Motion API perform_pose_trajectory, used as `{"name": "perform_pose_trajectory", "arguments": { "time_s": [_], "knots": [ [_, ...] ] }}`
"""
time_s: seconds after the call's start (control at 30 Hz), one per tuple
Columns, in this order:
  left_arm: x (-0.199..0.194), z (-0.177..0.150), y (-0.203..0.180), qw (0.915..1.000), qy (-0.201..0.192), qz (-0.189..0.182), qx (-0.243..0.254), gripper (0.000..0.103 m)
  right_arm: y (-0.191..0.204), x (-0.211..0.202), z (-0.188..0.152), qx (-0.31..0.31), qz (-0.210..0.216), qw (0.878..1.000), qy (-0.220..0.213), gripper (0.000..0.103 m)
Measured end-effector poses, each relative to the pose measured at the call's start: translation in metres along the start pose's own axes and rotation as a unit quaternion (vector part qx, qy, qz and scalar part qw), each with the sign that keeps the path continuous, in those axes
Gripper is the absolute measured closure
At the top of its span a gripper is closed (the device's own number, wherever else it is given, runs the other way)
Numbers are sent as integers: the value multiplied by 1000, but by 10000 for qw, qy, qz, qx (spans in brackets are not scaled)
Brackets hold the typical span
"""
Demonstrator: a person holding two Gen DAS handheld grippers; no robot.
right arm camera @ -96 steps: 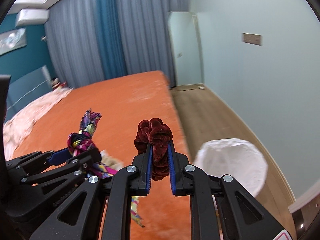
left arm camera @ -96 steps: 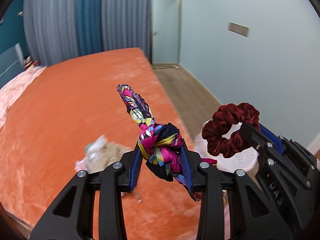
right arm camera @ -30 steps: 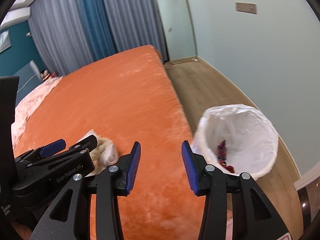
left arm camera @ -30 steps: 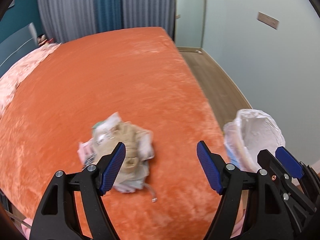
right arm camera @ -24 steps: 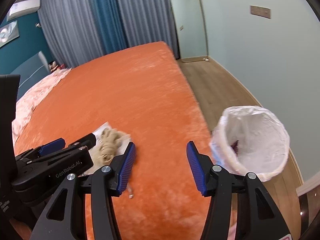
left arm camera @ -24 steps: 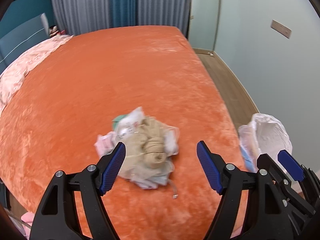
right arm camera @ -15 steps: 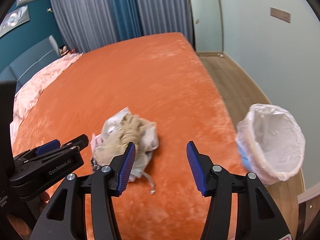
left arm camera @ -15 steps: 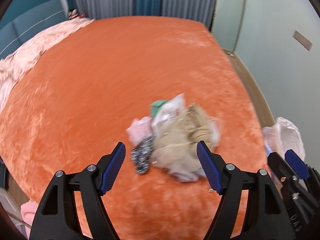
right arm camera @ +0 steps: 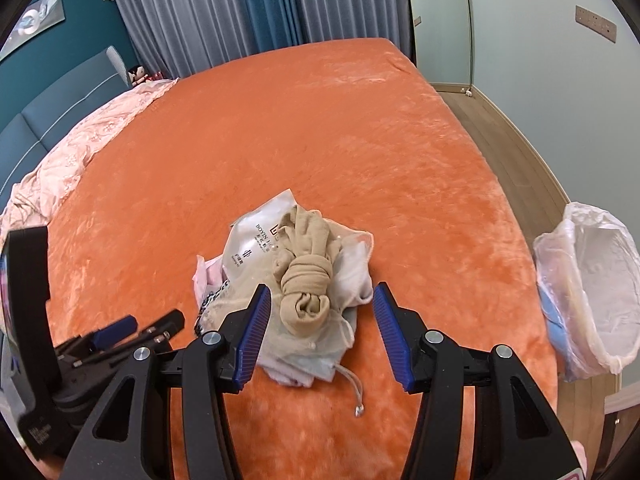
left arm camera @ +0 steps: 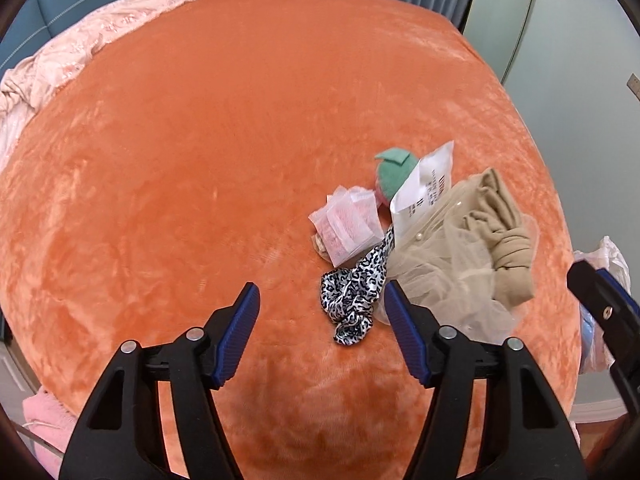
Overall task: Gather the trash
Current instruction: 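Grasp the leopard-print cloth with the left tool while the right tool grasps the beige stocking, then lift both held items and carry them over the trash bin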
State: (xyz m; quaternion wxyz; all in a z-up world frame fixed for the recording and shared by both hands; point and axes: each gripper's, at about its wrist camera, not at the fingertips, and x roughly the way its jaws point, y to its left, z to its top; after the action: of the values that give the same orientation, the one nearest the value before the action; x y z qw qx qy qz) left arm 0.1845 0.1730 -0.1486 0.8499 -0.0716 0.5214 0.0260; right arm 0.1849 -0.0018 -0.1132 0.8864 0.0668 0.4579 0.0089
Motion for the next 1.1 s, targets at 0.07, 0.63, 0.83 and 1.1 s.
{"name": "perform_pose_trajectory", "arguments": {
  "time_s": [0.07, 0.63, 0.83, 1.1],
  "knots": [
    [10, 0, 1, 9999, 109, -118, -55, 45, 0, 10, 1, 7, -20, 10000, 71, 51],
    [42, 2, -5, 9975, 467, -508, -133, 89, 3, 41, -3, 32, 290, 9992, 287, 89],
    [10, 12, -11, 9988, 74, -485, -74, 90, -3, 10, 12, 109, 434, 9990, -76, 102],
    [-36, 26, -24, 9976, -373, -577, 31, 90, -2, 6, 14, 45, 545, 9984, 124, 85]
  ]
}}
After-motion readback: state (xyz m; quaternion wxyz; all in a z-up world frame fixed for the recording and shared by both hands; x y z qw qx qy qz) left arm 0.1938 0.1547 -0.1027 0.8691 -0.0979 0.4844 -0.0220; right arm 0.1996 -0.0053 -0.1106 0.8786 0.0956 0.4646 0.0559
